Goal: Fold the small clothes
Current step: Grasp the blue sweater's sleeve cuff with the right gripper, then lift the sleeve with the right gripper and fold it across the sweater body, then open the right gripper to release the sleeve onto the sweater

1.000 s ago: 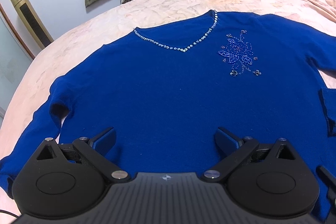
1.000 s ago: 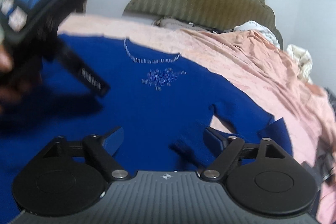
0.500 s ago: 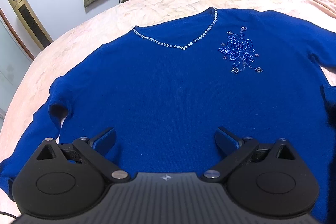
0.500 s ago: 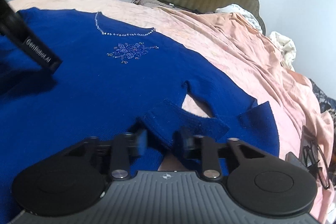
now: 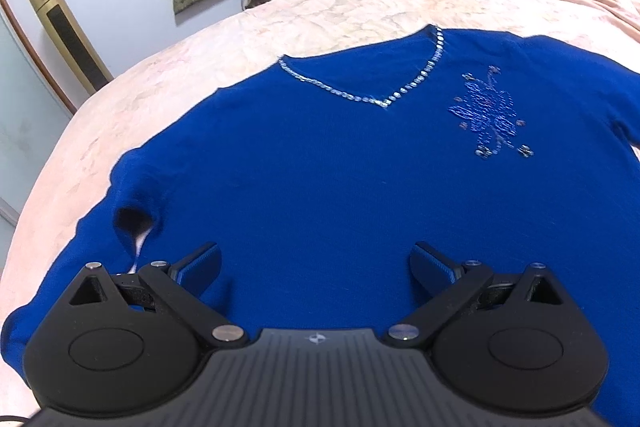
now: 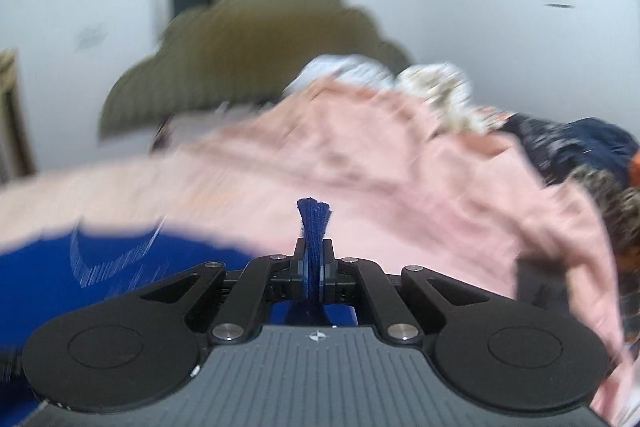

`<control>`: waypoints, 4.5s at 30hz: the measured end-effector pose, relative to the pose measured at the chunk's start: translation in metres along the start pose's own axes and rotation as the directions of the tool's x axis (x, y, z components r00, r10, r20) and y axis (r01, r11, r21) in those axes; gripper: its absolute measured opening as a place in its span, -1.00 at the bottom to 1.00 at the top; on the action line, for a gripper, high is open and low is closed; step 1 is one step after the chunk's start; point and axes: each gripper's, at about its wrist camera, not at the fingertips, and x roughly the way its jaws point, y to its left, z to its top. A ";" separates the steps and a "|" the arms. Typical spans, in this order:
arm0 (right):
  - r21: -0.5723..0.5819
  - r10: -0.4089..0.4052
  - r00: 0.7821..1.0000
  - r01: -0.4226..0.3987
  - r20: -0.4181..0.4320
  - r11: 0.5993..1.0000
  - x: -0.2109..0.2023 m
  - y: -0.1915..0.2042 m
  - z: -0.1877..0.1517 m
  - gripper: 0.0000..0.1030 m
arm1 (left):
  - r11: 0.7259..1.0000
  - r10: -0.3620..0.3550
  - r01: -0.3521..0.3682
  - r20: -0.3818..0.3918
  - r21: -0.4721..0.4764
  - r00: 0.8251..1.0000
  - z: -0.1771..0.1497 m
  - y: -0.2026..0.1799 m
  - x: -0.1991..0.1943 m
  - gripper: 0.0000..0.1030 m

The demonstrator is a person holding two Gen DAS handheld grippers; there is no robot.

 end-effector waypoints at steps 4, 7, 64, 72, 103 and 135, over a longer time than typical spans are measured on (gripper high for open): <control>0.135 -0.103 0.987 0.086 0.124 0.987 -0.005 -0.051 0.040 -0.90 | 1.000 0.020 -0.020 0.008 -0.014 1.000 0.002 0.010 0.001 0.97; 0.247 -0.207 0.959 0.157 0.192 0.956 -0.014 -0.089 0.052 -0.90 | 0.999 0.022 -0.022 0.004 -0.026 1.000 0.003 0.016 0.004 0.97; -0.167 0.435 0.889 -0.455 -0.142 0.875 0.091 0.346 -0.046 -0.86 | 0.990 0.054 -0.061 -0.059 -0.124 0.997 -0.030 0.099 0.032 0.97; -0.204 0.480 0.855 -0.515 -0.198 0.833 0.091 0.385 -0.058 -0.85 | 0.989 0.053 -0.061 -0.063 -0.133 0.997 -0.032 0.104 0.033 0.97; 0.185 0.640 0.667 -0.624 -0.381 0.759 0.125 0.359 -0.070 -0.41 | 0.987 0.067 -0.077 -0.076 -0.140 0.995 -0.030 0.104 0.031 0.97; -0.011 0.569 0.761 -0.601 -0.311 0.799 0.026 0.336 -0.060 0.03 | 0.958 0.188 -0.205 -0.101 -0.202 0.977 -0.072 0.154 -0.006 0.97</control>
